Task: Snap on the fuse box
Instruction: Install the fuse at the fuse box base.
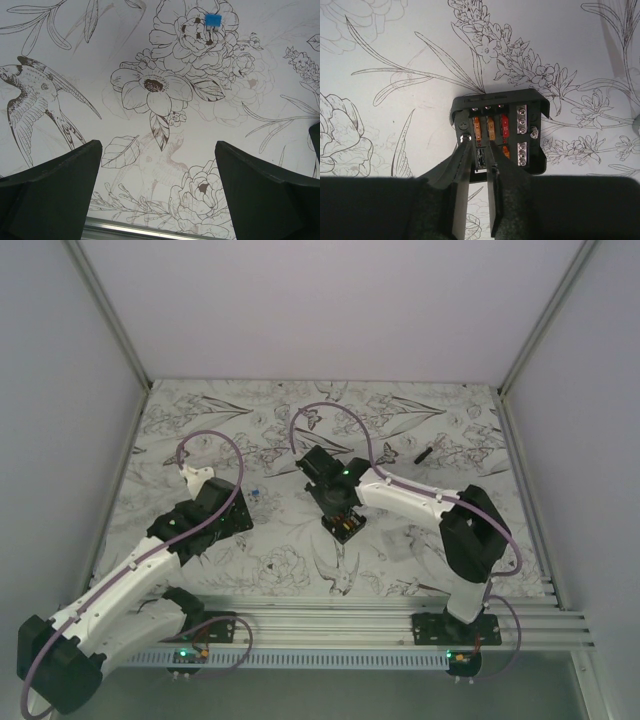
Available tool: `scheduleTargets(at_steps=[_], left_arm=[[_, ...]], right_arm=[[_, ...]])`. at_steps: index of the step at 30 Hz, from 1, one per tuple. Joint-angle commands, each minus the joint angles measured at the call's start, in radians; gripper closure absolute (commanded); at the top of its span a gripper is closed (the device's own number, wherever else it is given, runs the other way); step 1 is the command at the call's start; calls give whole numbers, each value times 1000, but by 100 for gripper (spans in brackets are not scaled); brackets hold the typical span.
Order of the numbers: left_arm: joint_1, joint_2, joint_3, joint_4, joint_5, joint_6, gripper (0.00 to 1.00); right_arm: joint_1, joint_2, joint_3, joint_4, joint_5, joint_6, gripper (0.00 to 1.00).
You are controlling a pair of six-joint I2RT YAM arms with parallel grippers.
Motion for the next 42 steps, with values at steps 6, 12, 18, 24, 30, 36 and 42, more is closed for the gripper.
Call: scheduleTargets(at_steps=[6, 12, 18, 24, 30, 36, 42], left_arm=[[4, -2, 14, -39, 1, 10, 0], [4, -3, 14, -39, 2, 10, 0], [4, -2, 13, -39, 1, 11, 0], [4, 3, 15, -39, -1, 10, 0], [4, 6, 17, -39, -4, 10, 0], [4, 4, 17, -39, -4, 13, 0], [4, 2, 14, -39, -4, 12, 0]], right_arm=[[8, 46, -14, 12, -14, -7, 87], [7, 70, -22, 11, -21, -7, 90], [4, 87, -26, -7, -28, -1, 94], [2, 128, -37, -55, -32, 7, 100], [-1, 202, -69, -78, -31, 10, 100], [-4, 318, -52, -88, -31, 3, 100], [-14, 395, -75, -82, -33, 3, 100]])
